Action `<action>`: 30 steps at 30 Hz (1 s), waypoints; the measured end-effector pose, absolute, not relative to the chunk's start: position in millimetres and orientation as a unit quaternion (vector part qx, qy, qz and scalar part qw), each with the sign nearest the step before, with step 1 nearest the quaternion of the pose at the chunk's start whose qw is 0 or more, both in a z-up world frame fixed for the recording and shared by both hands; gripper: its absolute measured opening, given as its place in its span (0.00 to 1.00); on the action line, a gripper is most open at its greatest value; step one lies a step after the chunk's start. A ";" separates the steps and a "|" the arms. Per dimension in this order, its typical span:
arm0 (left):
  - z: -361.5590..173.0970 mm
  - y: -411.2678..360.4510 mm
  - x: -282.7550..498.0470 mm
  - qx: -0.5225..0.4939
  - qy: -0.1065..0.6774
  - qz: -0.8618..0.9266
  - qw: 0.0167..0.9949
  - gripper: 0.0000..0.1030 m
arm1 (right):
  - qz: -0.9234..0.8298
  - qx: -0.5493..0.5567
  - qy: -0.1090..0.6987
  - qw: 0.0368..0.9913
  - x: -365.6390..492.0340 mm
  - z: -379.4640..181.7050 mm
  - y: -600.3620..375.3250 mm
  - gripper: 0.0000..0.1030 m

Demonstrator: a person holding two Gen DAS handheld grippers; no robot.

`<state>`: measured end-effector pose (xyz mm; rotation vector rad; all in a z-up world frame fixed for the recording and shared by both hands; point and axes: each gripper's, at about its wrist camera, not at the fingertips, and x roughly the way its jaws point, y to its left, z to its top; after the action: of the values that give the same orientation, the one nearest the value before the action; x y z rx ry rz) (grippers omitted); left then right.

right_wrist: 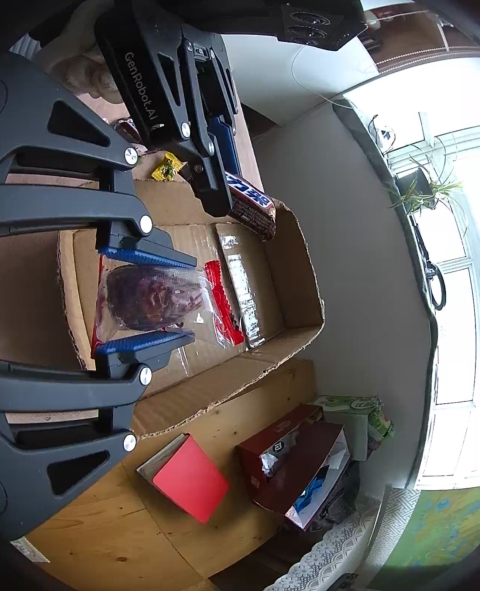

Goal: Organize snacks
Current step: 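Carry the blue bar and red-ended bag into the cardboard box and open both tools, then withdraw both tools from the box toward the bagged bread loaf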

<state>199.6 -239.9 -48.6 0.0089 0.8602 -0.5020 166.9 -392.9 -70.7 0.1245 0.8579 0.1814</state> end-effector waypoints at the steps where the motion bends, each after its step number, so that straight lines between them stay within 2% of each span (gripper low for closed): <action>1: -49.8 -241.2 200.5 0.005 0.414 -0.241 0.878 0.26 | 0.087 0.061 0.417 0.903 168.7 -72.2 -393.7 0.33; 6: -53.7 -242.7 205.8 0.006 0.421 -0.236 0.876 0.26 | 0.078 0.066 0.420 0.902 174.1 -77.3 -396.5 0.36; 8: -53.6 -242.6 207.5 0.003 0.423 -0.233 0.876 0.26 | 0.073 0.065 0.418 0.903 174.1 -77.0 -395.8 0.56; 10: -52.6 -241.4 207.0 0.002 0.421 -0.232 0.877 0.27 | 0.065 0.062 0.413 0.907 172.7 -75.3 -395.5 0.66; 11: -52.0 -240.4 206.4 0.003 0.420 -0.232 0.878 0.32 | 0.064 0.061 0.411 0.907 172.3 -74.4 -395.5 0.66; 13: -49.3 -238.5 204.2 0.005 0.415 -0.228 0.881 0.35 | 0.063 0.063 0.410 0.908 171.1 -72.3 -396.1 0.66; 27: -23.6 -196.2 164.3 -0.002 0.379 -0.194 0.905 0.36 | 0.067 0.051 0.399 0.913 140.8 -55.6 -375.1 0.66; 30: -20.7 -178.8 149.4 -0.006 0.372 -0.181 0.910 0.44 | 0.077 0.038 0.393 0.916 132.7 -50.2 -358.6 0.66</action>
<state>149.4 -178.8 -20.7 -0.0120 0.7666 -0.3730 132.7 -358.6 -50.2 0.0778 0.8086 0.1583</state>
